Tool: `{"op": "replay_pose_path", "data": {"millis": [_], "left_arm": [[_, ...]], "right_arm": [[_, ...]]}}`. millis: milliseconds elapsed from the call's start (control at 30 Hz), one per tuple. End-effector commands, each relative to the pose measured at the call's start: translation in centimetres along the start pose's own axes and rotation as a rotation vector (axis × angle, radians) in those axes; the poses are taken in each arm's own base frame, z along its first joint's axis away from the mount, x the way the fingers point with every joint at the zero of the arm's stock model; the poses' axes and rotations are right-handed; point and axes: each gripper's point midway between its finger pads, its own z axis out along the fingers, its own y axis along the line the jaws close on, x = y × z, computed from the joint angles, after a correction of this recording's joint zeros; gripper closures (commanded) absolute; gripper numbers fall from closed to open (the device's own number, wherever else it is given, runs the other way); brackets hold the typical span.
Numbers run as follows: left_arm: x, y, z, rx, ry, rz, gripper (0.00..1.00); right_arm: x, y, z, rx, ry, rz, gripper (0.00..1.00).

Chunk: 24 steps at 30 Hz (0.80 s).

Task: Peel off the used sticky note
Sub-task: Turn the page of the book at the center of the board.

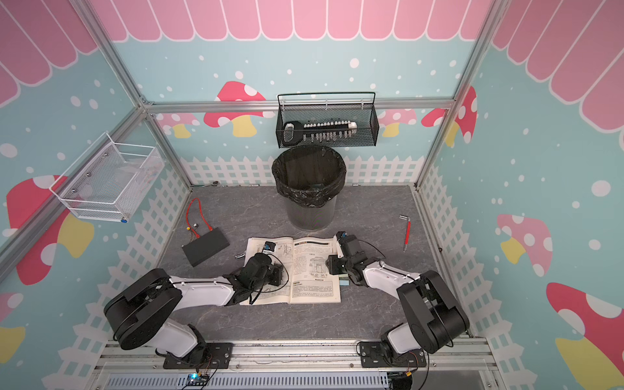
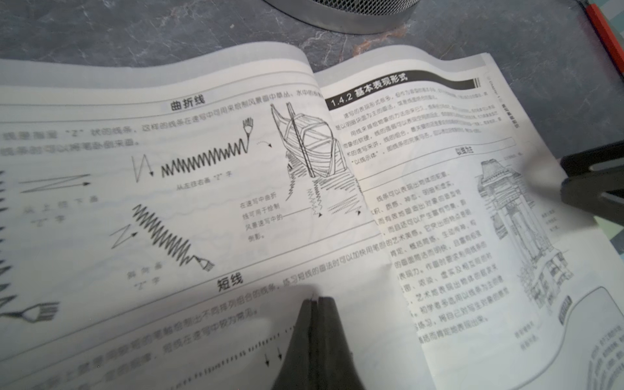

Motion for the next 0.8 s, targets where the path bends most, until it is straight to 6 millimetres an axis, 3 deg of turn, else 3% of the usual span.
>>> {"op": "replay_pose_path", "data": {"millis": [0, 433, 767], "left_arm": [[1.6, 1.2, 0.2, -0.034, 0.042, -0.01, 1.0], [1.7, 1.1, 0.3, -0.029, 0.044, -0.012, 1.0], [1.8, 1.1, 0.4, -0.028, 0.048, -0.013, 1.0]], "right_arm": [[-0.2, 1.9, 0.4, -0.084, 0.005, -0.009, 0.52], [0.5, 2.2, 1.7, -0.117, 0.032, 0.003, 0.52], [0.5, 5.0, 2.6, -0.223, 0.056, -0.016, 0.49]]}}
